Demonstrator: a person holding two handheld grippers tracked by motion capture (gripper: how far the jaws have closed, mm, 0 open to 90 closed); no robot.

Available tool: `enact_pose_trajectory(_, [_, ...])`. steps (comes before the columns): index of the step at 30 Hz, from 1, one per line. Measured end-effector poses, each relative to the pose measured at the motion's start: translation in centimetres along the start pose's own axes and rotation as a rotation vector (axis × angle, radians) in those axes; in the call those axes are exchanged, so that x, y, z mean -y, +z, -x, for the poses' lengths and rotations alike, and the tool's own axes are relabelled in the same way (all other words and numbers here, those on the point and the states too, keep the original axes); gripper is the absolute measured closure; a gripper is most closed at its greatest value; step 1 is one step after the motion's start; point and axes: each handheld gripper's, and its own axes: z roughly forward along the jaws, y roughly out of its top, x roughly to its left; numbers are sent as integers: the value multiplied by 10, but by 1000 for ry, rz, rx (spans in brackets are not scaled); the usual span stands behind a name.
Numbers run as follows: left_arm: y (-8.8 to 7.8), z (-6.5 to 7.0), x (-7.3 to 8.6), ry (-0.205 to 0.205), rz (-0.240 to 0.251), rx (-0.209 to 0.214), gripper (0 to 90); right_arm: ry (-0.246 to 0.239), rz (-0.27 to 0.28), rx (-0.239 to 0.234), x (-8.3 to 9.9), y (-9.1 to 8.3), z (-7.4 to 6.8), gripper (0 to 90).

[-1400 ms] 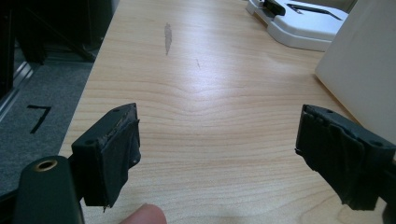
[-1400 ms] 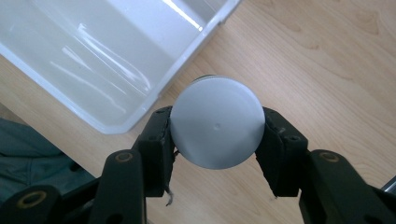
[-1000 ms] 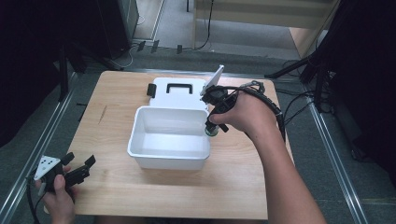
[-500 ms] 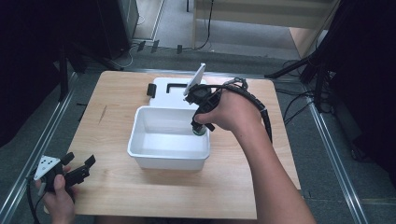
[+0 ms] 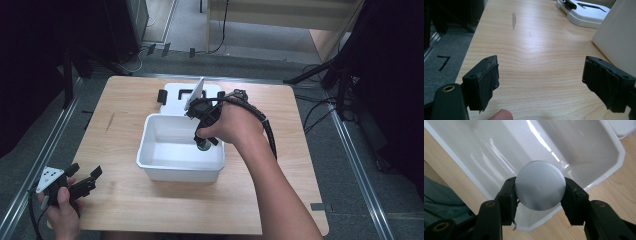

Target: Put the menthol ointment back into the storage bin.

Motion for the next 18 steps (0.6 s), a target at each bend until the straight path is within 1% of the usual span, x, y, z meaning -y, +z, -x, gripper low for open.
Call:
enact_pose_trajectory(8, [0, 0, 0, 1, 2, -1, 144, 7, -33, -18, 1, 25, 4, 511])
enact_pose_trajectory(12, [0, 0, 0, 1, 2, -2, 144, 12, -41, -25, 2, 38, 7, 511])
enact_pose_trajectory(18, [0, 0, 0, 3, 2, -2, 144, 14, -60, -47, 4, 59, 8, 511])
